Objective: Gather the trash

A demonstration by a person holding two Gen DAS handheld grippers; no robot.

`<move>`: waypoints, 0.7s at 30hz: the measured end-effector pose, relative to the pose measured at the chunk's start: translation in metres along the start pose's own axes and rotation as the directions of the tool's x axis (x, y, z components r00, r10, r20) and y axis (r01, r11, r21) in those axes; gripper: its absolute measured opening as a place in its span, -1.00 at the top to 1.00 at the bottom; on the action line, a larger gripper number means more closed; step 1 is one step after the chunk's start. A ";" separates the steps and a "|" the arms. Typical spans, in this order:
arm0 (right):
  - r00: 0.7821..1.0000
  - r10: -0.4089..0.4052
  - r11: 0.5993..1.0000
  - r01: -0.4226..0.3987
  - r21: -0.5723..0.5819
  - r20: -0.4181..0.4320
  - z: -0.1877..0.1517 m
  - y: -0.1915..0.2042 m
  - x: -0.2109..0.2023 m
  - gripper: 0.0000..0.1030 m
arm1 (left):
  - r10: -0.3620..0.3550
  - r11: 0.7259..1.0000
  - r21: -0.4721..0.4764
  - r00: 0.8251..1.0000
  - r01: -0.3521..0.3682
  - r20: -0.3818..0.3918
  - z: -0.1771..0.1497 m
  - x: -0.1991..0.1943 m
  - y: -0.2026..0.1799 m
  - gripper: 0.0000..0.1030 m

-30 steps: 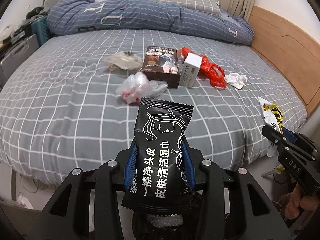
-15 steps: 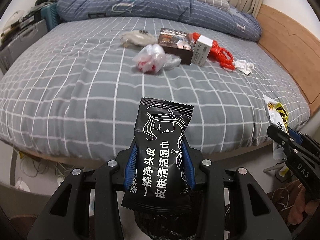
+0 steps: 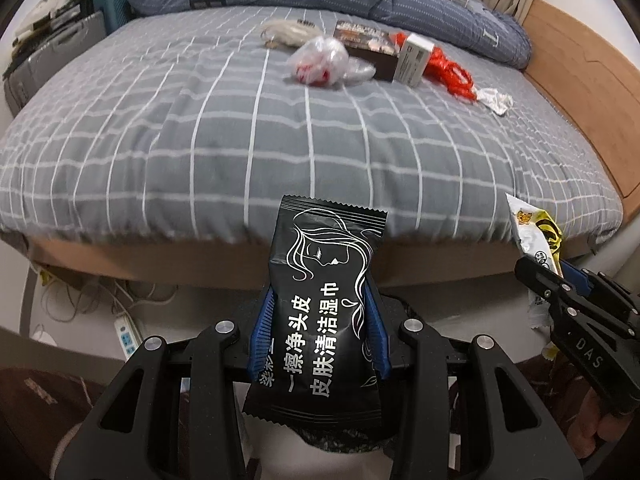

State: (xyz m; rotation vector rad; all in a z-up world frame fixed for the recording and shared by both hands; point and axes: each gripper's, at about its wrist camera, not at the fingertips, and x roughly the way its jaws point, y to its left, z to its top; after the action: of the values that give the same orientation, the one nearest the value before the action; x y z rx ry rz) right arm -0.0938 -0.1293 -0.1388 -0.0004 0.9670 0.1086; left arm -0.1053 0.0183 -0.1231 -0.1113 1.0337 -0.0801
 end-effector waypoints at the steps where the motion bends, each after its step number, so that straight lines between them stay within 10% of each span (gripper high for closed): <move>1: 1.000 0.003 1.000 -0.003 0.000 -0.007 -0.003 0.001 0.001 0.38 | -0.002 1.000 -0.005 1.000 0.002 -0.008 -0.004 0.000 0.002 0.23; 21: 0.972 0.023 0.999 -0.034 -0.040 -0.232 -0.053 0.026 0.078 0.38 | 0.029 0.999 -0.037 0.985 -0.036 -0.170 -0.054 0.062 0.032 0.23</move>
State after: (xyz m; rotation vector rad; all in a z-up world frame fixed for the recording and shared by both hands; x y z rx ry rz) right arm -0.0957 -0.0989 -0.2311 -0.0404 1.1983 0.1587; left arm -0.1194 0.0395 -0.2072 -0.1253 1.2066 -0.0397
